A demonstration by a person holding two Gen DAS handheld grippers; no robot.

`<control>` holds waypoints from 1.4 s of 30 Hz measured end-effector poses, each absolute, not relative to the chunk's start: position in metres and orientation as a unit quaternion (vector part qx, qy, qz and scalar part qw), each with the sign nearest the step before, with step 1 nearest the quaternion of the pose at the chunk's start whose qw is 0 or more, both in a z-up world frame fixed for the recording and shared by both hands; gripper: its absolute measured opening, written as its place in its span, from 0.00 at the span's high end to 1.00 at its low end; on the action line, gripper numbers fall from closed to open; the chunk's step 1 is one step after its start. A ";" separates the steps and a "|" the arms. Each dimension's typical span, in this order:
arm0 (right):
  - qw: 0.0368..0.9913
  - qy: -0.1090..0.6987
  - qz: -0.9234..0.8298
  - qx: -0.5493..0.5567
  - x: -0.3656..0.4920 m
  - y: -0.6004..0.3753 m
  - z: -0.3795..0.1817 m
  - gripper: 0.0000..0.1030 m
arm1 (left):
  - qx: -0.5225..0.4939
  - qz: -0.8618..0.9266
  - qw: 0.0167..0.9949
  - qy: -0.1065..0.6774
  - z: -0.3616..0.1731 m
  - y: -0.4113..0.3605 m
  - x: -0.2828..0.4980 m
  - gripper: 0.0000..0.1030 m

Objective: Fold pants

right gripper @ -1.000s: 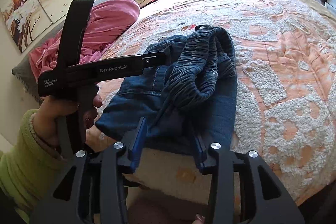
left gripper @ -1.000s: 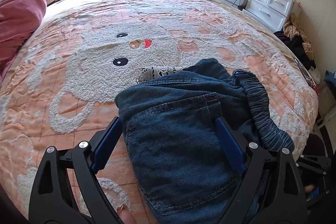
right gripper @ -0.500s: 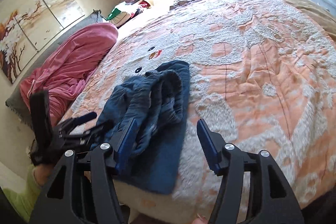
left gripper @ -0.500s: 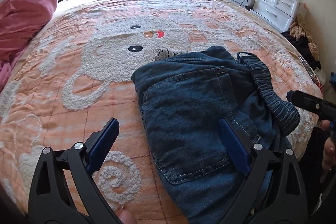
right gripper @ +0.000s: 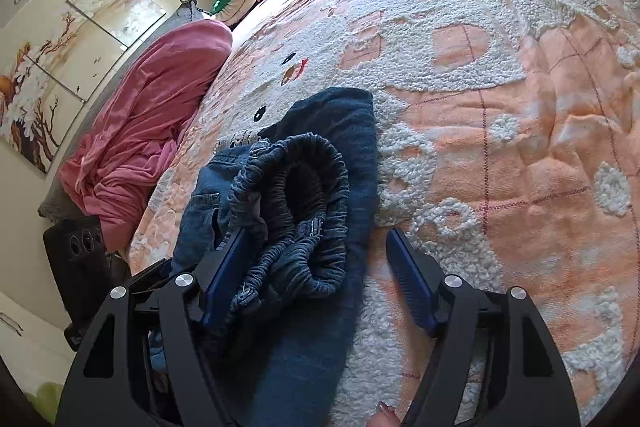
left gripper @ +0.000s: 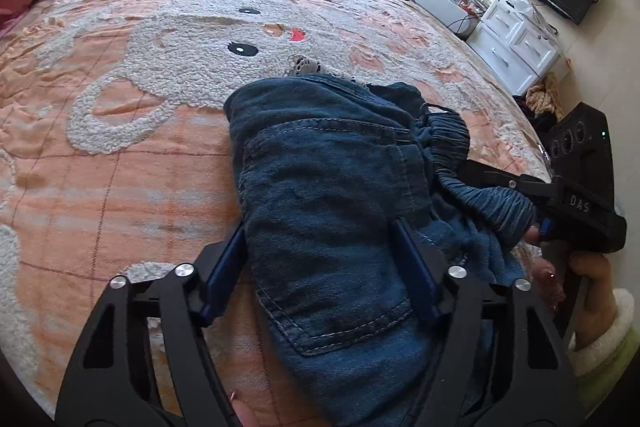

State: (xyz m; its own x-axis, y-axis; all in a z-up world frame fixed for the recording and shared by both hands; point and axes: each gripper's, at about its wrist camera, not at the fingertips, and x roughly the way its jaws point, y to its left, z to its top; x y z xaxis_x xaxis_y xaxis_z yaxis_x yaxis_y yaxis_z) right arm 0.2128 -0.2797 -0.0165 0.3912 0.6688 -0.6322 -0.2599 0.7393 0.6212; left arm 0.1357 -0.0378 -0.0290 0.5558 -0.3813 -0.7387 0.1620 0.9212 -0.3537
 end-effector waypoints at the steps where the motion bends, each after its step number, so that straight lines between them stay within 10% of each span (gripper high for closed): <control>1: 0.808 0.469 0.287 0.212 0.211 -0.279 -0.014 0.34 | -0.119 -0.153 0.875 0.443 -0.029 -0.040 0.135 0.40; 17: 0.892 0.400 0.196 0.076 0.094 -0.288 0.023 0.09 | -0.057 -0.093 0.907 0.407 -0.001 -0.029 0.059 0.09; 42: 0.911 0.383 0.152 0.001 0.016 -0.253 0.021 0.05 | -0.063 -0.063 0.898 0.431 -0.012 -0.037 -0.014 0.09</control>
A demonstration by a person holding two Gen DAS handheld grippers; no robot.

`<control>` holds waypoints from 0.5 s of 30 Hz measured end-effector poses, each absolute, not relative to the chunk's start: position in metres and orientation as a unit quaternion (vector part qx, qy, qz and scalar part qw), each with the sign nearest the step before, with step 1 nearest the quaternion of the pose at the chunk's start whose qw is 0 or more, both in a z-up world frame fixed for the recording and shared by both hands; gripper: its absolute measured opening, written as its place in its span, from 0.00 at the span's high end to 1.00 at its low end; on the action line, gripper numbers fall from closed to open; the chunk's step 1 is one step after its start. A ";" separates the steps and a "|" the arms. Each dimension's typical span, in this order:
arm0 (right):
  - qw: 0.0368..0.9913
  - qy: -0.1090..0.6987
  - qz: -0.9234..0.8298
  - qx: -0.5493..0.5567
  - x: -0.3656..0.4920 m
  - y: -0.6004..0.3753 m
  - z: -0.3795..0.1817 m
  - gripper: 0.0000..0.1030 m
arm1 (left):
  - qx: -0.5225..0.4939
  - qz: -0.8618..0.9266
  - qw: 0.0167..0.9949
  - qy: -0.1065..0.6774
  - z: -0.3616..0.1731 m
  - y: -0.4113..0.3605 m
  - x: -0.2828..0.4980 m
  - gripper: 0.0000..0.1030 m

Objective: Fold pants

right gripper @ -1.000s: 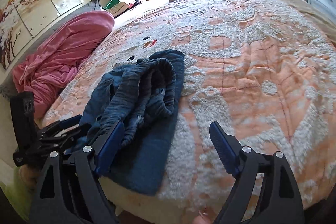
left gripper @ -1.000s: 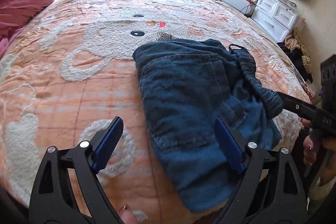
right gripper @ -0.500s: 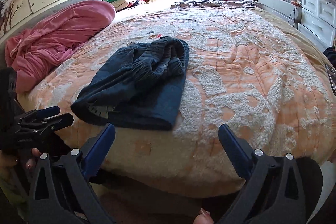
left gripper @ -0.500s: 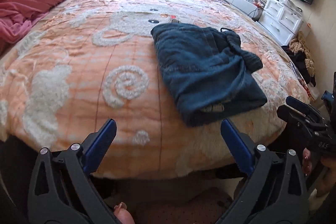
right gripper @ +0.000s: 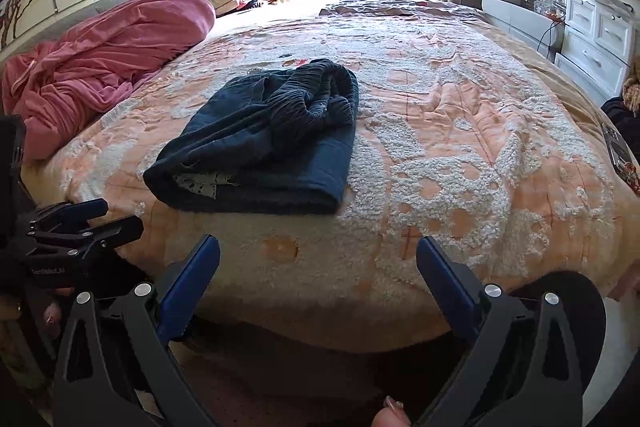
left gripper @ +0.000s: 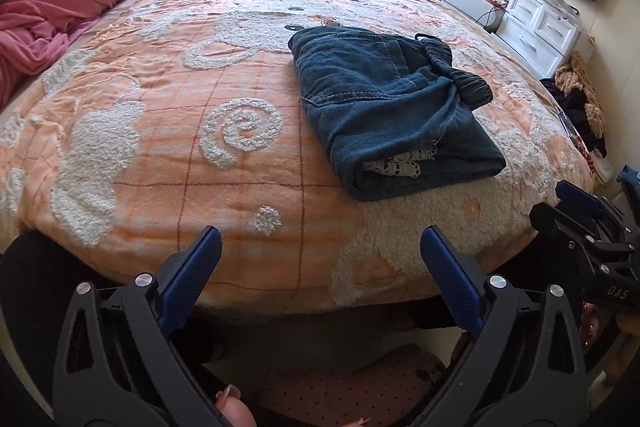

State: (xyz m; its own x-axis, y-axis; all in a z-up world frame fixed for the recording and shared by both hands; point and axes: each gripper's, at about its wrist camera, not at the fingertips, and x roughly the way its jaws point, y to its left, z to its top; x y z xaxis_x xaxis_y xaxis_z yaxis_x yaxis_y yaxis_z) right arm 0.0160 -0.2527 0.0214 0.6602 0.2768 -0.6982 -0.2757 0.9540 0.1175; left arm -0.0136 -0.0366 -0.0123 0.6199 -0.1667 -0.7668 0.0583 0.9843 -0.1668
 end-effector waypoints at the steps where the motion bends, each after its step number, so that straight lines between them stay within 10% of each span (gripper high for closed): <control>1: 0.911 0.384 0.152 0.000 0.016 -0.252 0.022 0.05 | -0.063 -0.063 0.898 0.432 -0.013 -0.037 -0.014 0.09; 15: 0.911 0.386 0.143 0.007 0.015 -0.255 0.023 0.05 | -0.058 -0.049 0.902 0.425 -0.007 -0.037 -0.015 0.09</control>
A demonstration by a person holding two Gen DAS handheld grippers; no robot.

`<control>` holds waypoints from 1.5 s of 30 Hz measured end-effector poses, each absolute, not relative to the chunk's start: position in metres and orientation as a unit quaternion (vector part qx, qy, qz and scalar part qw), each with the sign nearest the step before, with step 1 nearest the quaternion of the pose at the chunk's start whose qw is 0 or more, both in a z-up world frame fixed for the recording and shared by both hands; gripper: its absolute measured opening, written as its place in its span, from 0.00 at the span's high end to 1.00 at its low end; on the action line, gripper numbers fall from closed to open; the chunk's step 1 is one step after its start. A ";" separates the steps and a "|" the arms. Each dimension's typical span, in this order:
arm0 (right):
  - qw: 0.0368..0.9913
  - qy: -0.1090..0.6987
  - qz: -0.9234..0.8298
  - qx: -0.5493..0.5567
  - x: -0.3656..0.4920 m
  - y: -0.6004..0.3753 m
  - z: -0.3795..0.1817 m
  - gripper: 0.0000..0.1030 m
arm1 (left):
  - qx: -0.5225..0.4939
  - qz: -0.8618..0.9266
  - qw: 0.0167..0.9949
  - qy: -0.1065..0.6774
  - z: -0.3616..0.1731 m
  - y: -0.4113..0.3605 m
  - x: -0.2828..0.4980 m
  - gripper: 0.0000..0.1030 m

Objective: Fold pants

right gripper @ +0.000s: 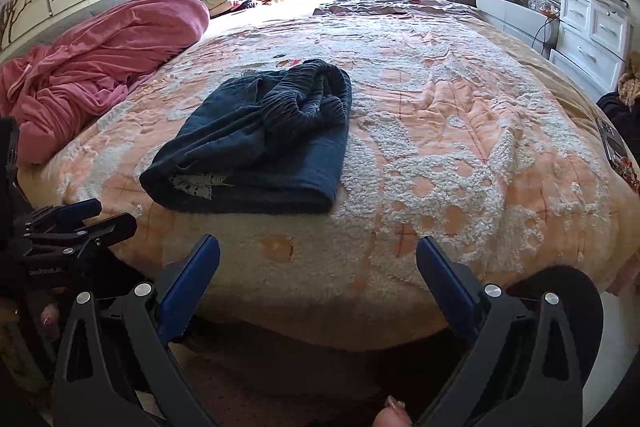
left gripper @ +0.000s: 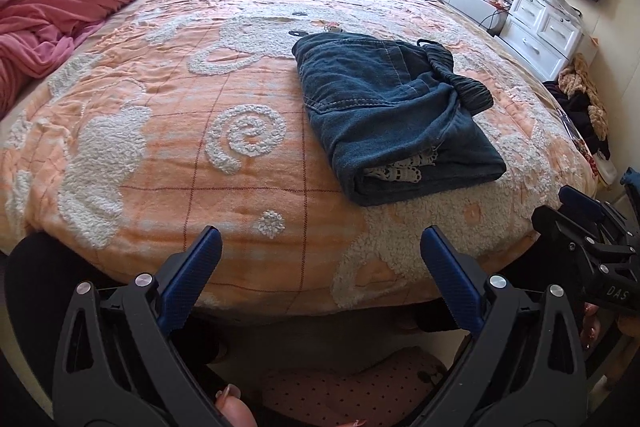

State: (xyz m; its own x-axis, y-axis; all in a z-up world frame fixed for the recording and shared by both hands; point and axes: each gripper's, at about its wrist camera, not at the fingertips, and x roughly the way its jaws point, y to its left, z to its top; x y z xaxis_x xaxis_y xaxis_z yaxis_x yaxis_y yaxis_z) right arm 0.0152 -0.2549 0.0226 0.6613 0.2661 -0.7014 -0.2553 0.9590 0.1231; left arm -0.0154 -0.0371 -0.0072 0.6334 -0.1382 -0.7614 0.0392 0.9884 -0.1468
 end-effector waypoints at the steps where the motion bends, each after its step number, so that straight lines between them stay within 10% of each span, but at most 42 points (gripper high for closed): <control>1: 0.912 0.385 0.142 0.007 0.015 -0.255 0.023 0.05 | -0.058 -0.048 0.902 0.425 -0.007 -0.037 -0.015 0.09; 45: 0.910 0.396 0.123 -0.005 0.016 -0.254 0.018 0.05 | -0.057 -0.048 0.902 0.426 -0.005 -0.034 -0.019 0.09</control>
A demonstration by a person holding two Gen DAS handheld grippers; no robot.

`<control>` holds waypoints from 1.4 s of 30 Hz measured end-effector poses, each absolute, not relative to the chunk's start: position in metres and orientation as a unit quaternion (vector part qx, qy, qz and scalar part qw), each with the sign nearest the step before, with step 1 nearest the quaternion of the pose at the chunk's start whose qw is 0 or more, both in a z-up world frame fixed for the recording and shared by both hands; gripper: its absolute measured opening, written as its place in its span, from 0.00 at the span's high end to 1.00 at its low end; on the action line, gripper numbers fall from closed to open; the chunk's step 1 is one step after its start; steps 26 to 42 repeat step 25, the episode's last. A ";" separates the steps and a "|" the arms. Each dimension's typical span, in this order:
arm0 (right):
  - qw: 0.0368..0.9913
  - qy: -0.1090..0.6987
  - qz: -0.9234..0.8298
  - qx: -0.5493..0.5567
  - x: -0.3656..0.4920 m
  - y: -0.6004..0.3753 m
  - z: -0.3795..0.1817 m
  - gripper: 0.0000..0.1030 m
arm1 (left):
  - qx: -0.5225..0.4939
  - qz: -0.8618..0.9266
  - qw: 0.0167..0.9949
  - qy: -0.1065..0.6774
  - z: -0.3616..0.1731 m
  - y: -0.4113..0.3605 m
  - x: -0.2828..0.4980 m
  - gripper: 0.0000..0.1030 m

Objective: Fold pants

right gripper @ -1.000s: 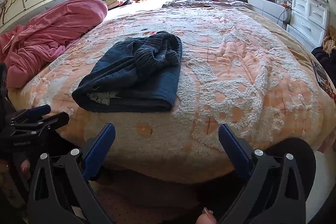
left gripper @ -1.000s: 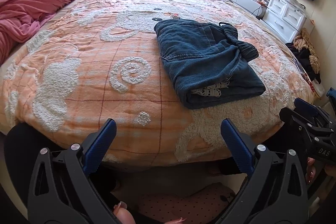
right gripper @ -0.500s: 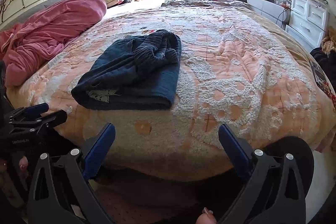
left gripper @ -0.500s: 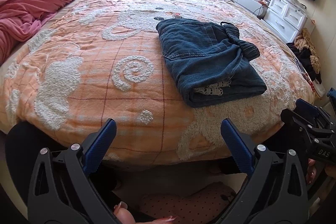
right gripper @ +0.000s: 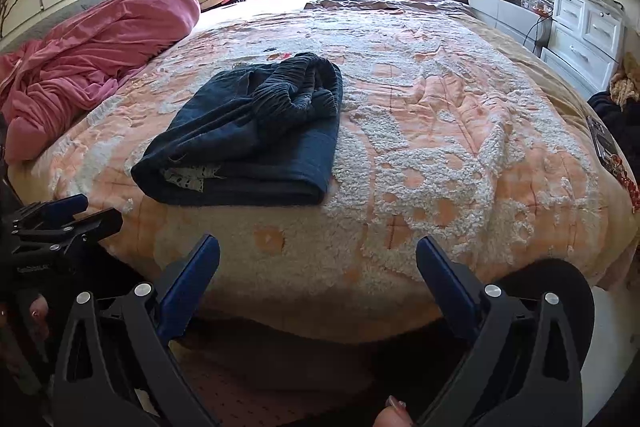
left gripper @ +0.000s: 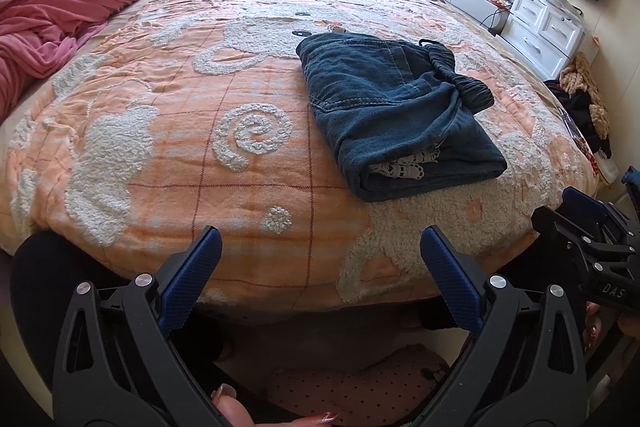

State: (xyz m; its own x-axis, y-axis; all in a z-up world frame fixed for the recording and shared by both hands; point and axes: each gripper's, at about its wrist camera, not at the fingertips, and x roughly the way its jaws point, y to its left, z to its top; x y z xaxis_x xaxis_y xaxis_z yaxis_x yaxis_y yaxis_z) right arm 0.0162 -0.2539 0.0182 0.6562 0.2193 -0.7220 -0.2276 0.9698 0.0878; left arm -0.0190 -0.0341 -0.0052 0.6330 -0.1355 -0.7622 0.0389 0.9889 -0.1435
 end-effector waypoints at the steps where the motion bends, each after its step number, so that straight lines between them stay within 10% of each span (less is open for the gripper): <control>1: 0.910 0.396 0.122 -0.006 0.017 -0.254 0.018 0.05 | -0.058 -0.050 0.902 0.424 -0.005 -0.034 -0.020 0.09; 42: 0.921 0.384 -0.056 0.042 0.163 -0.397 0.030 0.05 | -0.040 0.185 0.890 0.415 0.011 0.144 0.128 0.09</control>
